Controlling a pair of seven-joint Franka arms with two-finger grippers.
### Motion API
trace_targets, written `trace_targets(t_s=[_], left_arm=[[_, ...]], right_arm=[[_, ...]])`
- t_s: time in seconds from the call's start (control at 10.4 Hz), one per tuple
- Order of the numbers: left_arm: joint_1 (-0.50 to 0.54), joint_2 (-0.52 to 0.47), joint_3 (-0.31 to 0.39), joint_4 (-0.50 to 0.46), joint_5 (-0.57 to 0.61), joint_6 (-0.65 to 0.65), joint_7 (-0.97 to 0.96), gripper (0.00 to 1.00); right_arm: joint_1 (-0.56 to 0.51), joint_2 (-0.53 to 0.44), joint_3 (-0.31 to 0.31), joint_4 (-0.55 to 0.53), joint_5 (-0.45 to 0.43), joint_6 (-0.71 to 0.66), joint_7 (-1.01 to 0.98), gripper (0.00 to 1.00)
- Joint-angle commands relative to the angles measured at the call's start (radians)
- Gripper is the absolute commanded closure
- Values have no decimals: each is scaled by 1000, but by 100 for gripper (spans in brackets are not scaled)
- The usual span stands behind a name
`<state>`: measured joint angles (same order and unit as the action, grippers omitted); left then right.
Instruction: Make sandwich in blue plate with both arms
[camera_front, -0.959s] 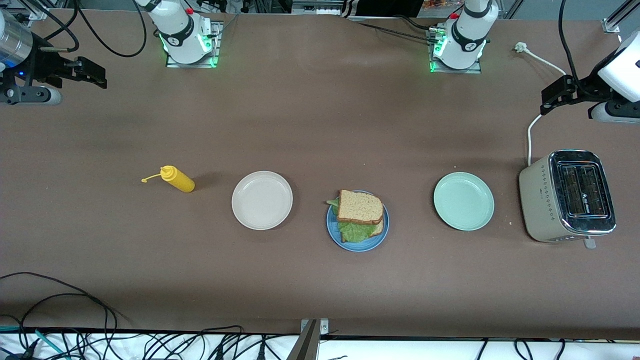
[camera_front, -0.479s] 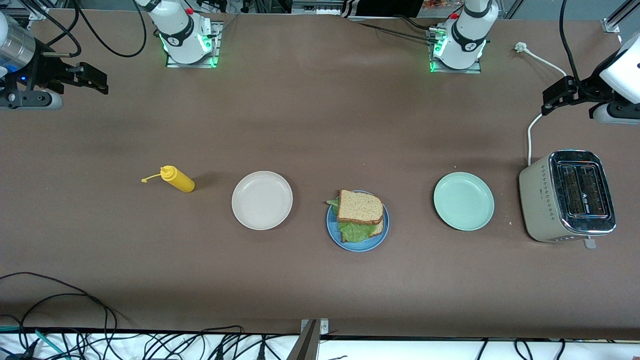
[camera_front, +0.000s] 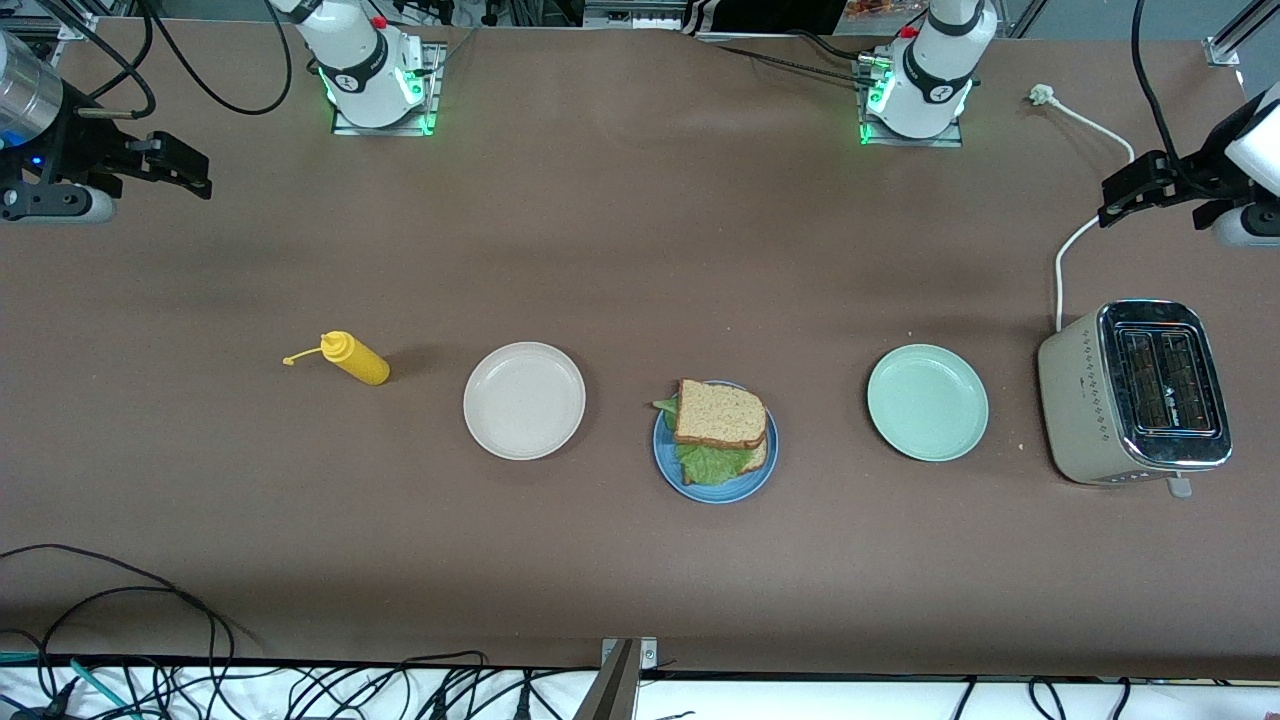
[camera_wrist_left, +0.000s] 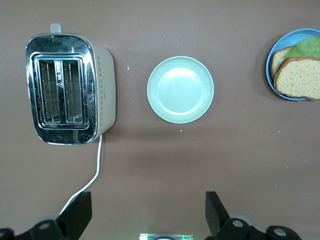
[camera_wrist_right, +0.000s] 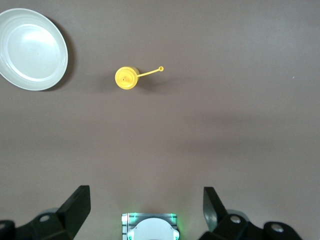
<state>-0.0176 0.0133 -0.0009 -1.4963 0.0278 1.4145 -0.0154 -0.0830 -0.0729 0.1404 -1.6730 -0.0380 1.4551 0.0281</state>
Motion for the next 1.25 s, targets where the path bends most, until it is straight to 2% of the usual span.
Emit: trace_targets(t_s=[0.0,0.19,1.15], left_arm=[[4,16,-8,42,17,-29,-54,0],[10,14,-5,45,3,-29,-54,0],[10,13,-7,76,0,-29,-49,0]], right_arm=[[-4,7,2,-16,4,68,33,0],[-4,7,2,-16,52,68,85,0],[-1,7,5,-8,43,54,79,0]])
